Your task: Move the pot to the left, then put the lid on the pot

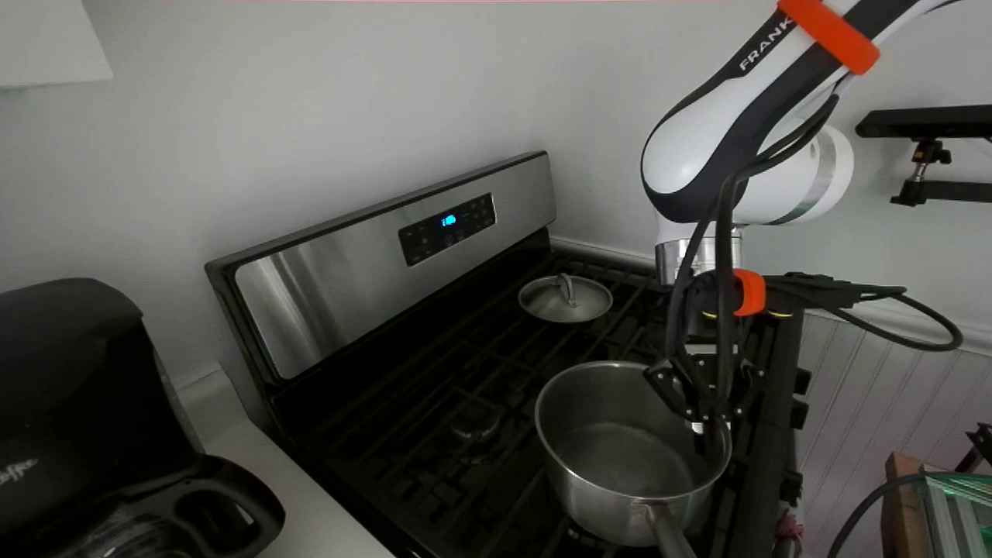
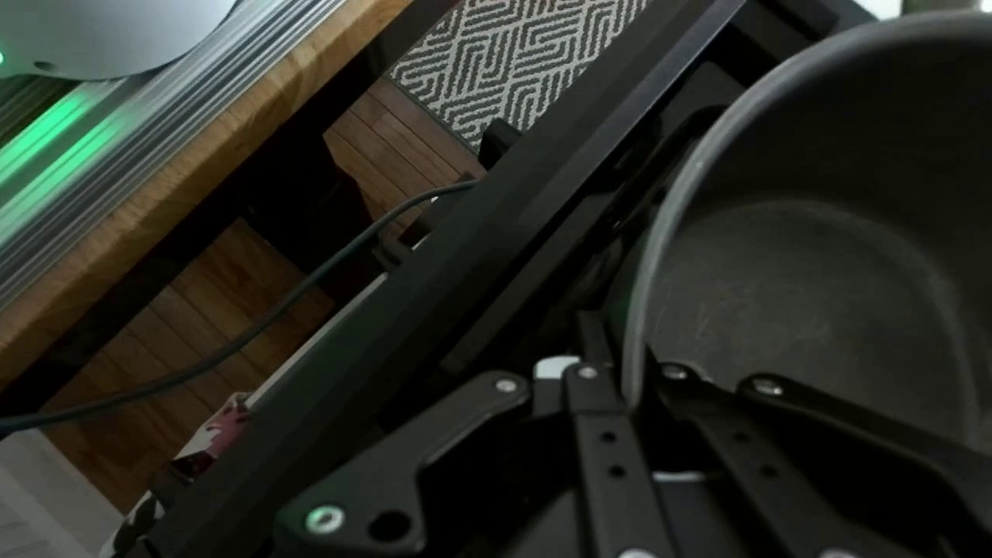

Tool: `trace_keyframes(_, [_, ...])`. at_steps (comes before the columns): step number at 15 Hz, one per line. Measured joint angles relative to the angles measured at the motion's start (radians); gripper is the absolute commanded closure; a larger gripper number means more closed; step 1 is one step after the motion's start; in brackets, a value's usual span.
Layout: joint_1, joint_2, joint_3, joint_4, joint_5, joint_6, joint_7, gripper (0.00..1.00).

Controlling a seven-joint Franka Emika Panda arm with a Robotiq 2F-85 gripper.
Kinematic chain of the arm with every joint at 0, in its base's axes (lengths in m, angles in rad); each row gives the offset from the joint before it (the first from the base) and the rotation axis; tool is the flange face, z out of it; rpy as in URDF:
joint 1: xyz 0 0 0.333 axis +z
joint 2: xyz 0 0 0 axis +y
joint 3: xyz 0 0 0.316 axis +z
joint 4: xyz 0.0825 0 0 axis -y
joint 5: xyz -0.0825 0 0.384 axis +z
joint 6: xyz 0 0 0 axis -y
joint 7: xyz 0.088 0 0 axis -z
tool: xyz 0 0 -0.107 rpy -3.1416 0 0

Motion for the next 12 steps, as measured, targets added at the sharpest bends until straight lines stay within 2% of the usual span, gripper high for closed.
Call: trace_keyframes(12, [0.001,-0.011,0.009,-0.012,0.029,0.001,0.087,0.99])
